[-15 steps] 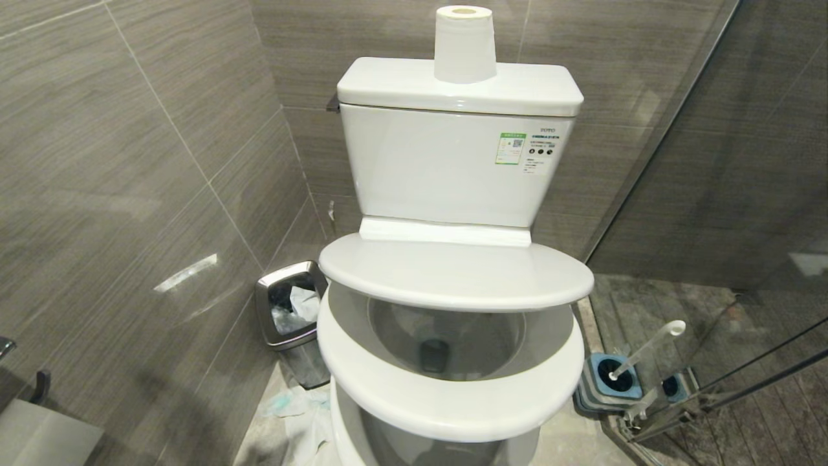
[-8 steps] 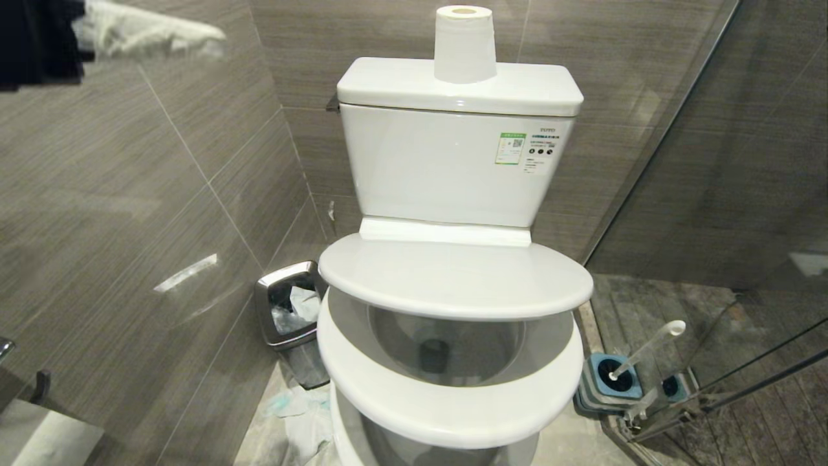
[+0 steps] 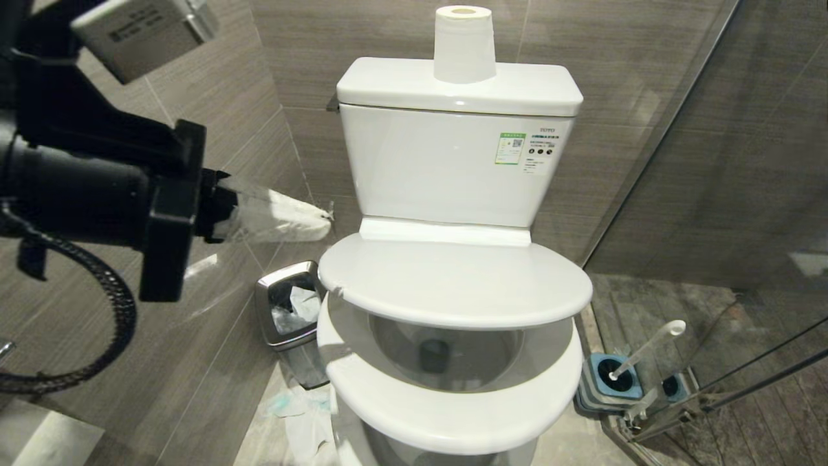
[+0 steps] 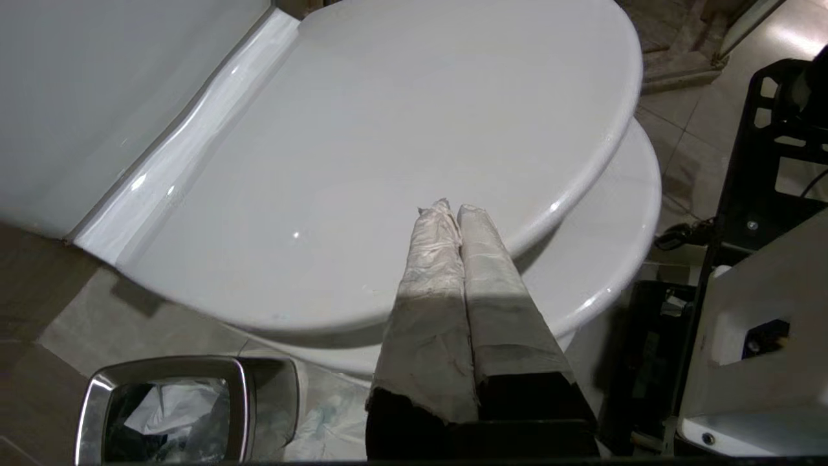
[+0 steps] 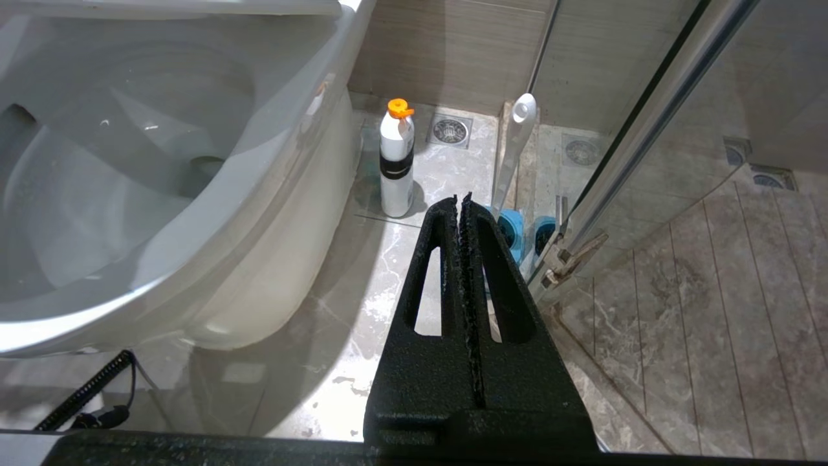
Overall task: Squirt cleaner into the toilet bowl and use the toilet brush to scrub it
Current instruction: Close the toilet lid
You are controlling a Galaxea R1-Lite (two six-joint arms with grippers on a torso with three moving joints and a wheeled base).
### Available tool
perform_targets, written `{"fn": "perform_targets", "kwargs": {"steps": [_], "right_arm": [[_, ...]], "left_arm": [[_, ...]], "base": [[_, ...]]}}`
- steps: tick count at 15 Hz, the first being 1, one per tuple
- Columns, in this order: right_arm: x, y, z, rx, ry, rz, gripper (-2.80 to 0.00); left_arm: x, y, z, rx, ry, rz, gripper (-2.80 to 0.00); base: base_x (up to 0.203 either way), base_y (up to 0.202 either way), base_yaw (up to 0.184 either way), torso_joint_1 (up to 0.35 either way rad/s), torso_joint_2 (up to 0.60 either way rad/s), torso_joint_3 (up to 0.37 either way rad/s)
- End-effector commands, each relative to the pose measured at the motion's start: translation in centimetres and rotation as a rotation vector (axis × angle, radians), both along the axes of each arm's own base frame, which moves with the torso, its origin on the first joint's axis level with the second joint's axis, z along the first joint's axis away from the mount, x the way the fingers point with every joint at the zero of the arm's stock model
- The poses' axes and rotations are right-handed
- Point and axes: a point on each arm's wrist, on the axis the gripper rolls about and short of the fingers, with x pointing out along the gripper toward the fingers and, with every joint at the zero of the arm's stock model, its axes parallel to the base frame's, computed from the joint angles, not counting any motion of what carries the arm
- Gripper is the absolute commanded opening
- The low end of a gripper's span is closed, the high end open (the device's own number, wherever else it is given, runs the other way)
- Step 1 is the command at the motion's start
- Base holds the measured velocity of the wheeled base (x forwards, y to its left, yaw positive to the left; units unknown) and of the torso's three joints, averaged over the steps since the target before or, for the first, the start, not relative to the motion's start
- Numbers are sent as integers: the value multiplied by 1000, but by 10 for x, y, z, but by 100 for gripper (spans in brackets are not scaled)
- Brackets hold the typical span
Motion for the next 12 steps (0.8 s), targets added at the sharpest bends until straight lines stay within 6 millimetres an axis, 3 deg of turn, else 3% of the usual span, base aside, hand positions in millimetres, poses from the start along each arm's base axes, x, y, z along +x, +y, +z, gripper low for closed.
{"fn": "perform_targets", "kwargs": {"steps": [1,5,12], "right_arm": [[0,0,0,0,1,1,-280],[0,0,0,0,1,1,-280],[0,0,0,0,1,1,-280]], "left_arm": [[21,-30,-12,18,-7,-27,-280],[40,-62,-29,31,-20,-41,-280],[57,-76,-72,101,46,-41,-280]], "base": [[0,0,0,0,0,0],[0,0,0,0,0,0],[0,0,0,0,0,0]]}}
